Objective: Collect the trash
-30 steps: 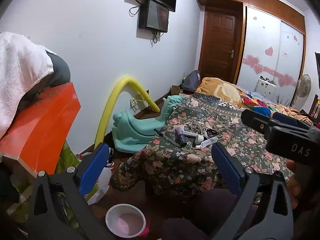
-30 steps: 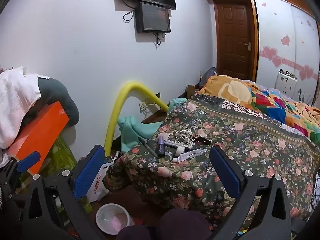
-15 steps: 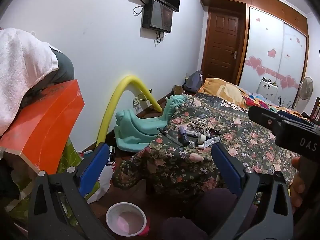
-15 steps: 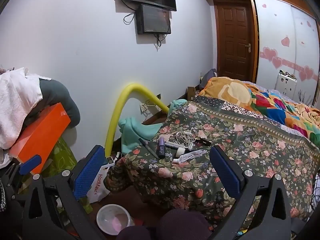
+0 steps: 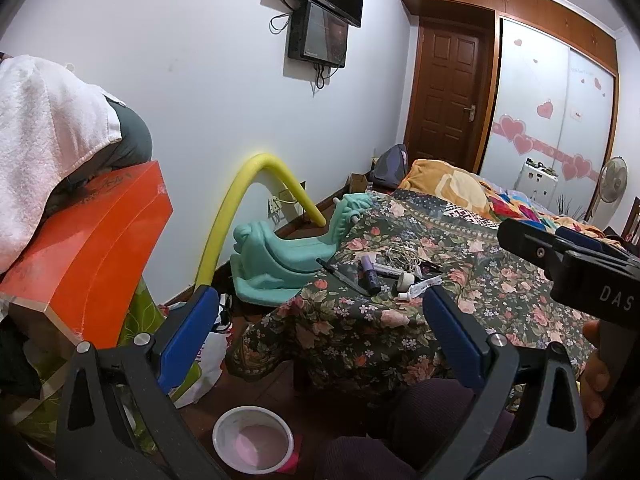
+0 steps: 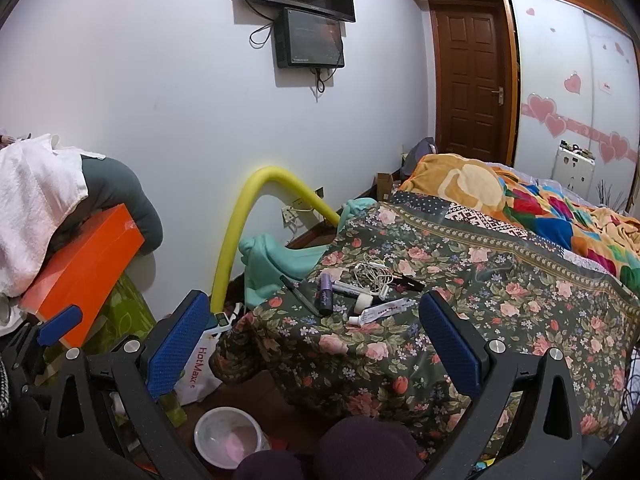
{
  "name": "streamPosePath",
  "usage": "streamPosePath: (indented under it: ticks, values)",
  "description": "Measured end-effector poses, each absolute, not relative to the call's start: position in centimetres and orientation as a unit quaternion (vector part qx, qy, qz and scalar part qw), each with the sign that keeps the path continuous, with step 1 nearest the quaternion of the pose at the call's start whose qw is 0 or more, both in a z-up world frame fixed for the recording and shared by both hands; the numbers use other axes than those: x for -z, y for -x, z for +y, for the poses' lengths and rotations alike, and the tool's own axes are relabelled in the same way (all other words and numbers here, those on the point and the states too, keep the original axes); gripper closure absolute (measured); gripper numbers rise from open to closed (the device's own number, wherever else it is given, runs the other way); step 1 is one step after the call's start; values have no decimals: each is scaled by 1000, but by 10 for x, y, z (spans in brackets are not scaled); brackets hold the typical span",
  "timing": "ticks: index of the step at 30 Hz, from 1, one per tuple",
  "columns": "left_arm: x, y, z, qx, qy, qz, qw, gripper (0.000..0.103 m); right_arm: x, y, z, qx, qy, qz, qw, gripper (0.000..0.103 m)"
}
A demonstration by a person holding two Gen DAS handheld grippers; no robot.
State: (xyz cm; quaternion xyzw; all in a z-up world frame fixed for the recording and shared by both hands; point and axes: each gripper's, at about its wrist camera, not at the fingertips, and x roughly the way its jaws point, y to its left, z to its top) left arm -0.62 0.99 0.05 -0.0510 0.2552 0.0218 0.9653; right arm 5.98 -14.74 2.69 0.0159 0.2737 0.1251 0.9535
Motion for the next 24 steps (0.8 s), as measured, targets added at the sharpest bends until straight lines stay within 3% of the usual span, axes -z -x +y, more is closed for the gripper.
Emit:
streamPosePath:
  ticks: [24]
  values:
    - [2,6,8,-26,49,258,965,0,-26,-55,-144,-126,-14,272,954,0]
